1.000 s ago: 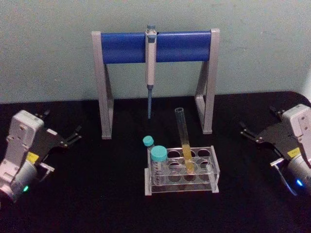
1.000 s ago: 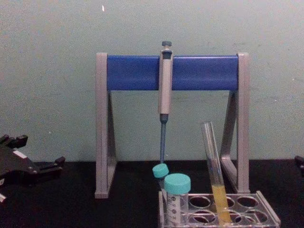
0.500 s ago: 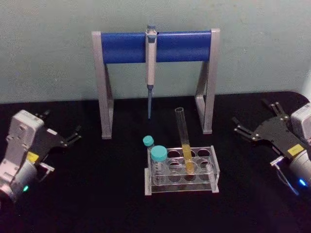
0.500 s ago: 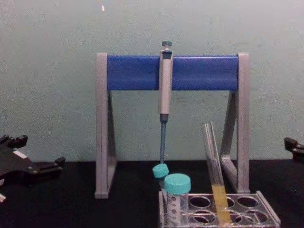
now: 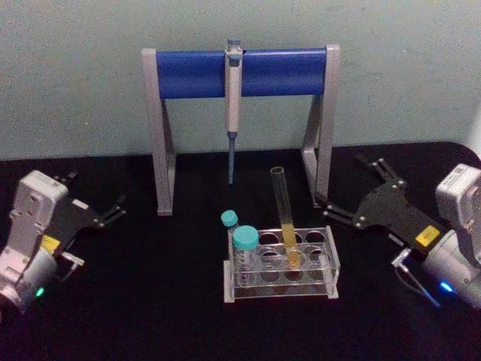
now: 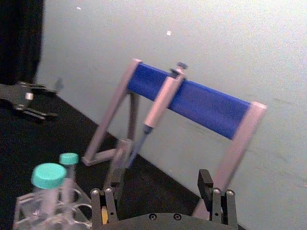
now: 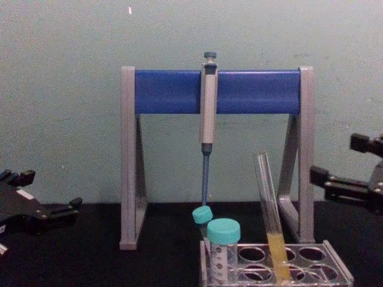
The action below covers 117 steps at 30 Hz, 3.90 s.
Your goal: Pick up the test tube from the test tube rack, shake it, then place it back into the test tube rack.
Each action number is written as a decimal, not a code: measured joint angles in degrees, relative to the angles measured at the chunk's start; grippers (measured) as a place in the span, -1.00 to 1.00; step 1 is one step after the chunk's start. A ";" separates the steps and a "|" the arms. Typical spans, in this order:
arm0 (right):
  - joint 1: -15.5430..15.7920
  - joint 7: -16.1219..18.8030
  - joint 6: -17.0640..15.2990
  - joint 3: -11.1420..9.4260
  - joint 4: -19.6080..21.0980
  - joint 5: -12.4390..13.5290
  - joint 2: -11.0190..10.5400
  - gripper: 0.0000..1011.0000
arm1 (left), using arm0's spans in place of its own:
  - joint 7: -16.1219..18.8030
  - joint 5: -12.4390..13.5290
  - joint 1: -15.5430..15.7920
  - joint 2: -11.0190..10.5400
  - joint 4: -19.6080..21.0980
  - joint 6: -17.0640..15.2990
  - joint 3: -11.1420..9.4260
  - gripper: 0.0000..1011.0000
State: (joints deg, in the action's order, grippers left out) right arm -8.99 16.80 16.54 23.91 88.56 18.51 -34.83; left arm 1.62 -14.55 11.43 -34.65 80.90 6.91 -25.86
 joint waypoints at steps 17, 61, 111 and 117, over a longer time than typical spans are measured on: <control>-4.53 9.41 -3.16 1.76 -4.56 4.30 5.19 0.98 | 0.00 0.00 0.00 0.00 0.00 0.00 0.00 0.98; -8.82 13.25 -16.53 1.49 -9.78 5.43 10.46 0.98 | 0.00 0.00 0.00 0.00 0.00 0.00 0.00 0.98; -8.82 13.15 -16.66 1.57 -9.71 5.38 10.41 -0.55 | 0.00 0.00 0.00 0.00 0.00 0.00 0.00 0.98; -8.79 13.60 -16.36 1.37 -9.74 5.79 10.41 -0.55 | 0.00 0.01 0.00 0.00 -0.01 0.00 0.00 0.98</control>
State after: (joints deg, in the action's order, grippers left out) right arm -17.78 30.40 0.18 25.28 78.81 24.30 -24.42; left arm 1.62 -14.55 11.43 -34.64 80.90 6.91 -25.86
